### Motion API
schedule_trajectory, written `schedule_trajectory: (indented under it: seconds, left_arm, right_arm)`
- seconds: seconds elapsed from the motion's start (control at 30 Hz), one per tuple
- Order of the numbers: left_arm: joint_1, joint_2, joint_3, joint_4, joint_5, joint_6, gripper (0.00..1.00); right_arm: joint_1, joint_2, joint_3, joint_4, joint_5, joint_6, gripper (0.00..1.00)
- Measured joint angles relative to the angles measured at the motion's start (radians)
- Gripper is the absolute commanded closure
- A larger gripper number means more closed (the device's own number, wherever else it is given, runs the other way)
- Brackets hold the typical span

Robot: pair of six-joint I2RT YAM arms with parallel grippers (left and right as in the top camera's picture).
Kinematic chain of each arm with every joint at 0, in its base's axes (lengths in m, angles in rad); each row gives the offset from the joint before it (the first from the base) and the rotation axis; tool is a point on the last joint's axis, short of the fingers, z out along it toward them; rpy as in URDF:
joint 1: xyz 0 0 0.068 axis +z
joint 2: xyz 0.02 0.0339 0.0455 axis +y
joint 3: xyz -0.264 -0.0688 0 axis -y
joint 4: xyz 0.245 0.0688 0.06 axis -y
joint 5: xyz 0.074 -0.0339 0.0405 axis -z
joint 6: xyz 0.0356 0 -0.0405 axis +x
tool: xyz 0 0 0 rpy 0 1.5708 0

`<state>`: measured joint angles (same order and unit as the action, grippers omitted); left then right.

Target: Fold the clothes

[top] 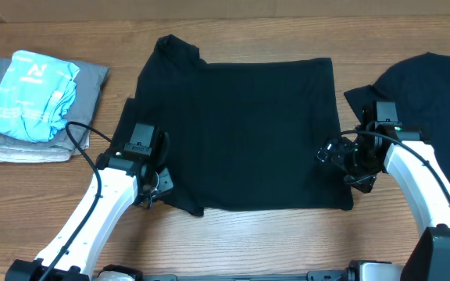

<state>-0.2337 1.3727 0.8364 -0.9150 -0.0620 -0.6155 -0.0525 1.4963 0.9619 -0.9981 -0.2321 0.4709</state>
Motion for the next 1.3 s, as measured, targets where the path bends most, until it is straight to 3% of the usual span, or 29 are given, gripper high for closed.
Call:
schedule_trajectory:
  seconds: [0.27, 0.47, 0.7, 0.9, 1.0, 1.17, 1.3]
  left_arm:
    - [0.000, 0.001, -0.004, 0.037, -0.018, 0.034, 0.51]
    - [0.000, 0.036, -0.011, 0.050, 0.045, 0.086, 0.58]
    - [0.000, 0.105, -0.011, 0.053, 0.081, 0.129, 0.53]
    - [0.000, 0.174, -0.011, 0.068, 0.089, 0.146, 0.57]
    - [0.000, 0.175, -0.011, 0.068, 0.091, 0.148, 0.56]
    - [0.000, 0.175, -0.011, 0.070, 0.104, 0.170, 0.44]
    - [0.000, 0.175, -0.011, 0.071, 0.114, 0.201, 0.46]
  right_arm:
    - [0.000, 0.000, 0.000, 0.000, 0.000, 0.000, 0.00]
    - [0.000, 0.000, 0.000, 0.000, 0.000, 0.000, 0.00]
    - [0.000, 0.000, 0.000, 0.000, 0.000, 0.000, 0.00]
    - [0.000, 0.000, 0.000, 0.000, 0.000, 0.000, 0.00]
    - [0.000, 0.000, 0.000, 0.001, 0.000, 0.000, 0.00]
    - [0.000, 0.000, 0.000, 0.001, 0.000, 0.000, 0.00]
    - [0.000, 0.000, 0.000, 0.000, 0.000, 0.000, 0.00]
